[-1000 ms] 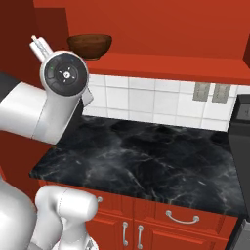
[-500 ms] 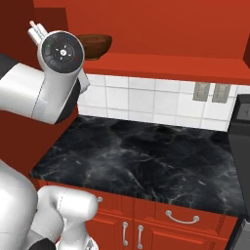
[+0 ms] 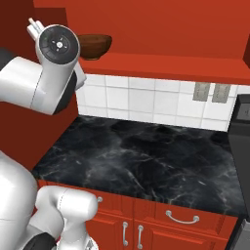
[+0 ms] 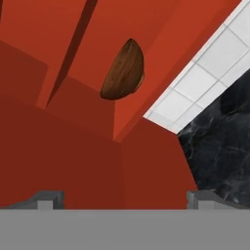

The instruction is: Pick up the bowls from the cabinet and place each bowl in front of a stool on the dining counter.

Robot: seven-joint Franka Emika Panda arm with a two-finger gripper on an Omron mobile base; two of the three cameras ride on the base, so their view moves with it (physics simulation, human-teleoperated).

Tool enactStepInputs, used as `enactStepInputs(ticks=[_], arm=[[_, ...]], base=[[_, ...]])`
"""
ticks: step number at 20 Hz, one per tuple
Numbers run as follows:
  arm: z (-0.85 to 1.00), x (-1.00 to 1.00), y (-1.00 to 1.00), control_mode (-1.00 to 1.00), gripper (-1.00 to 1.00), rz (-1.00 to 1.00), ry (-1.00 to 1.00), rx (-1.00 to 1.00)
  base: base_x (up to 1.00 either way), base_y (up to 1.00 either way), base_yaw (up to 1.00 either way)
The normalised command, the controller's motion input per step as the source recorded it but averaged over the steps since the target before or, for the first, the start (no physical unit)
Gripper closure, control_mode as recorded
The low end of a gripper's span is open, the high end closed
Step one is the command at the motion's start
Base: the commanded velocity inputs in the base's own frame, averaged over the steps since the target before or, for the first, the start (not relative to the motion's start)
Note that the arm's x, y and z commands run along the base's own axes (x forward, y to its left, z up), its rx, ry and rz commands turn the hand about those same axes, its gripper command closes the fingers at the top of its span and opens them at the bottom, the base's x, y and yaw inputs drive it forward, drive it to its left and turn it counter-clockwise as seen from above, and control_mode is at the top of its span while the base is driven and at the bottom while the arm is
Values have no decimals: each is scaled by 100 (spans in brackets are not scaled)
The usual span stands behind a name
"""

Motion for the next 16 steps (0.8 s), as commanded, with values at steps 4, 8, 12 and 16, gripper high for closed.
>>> enactStepInputs(ticks=[4, 8, 12, 16], arm=[[-2, 20, 1, -100, -100, 0, 0, 0], [-4, 36, 6, -100, -100, 0, 0, 0], [-14, 42, 8, -100, -100, 0, 0, 0], [-18, 44, 5, -100, -100, 0, 0, 0]], base=[[0, 0, 0], [0, 0, 0], [0, 0, 0], [0, 0, 0]])
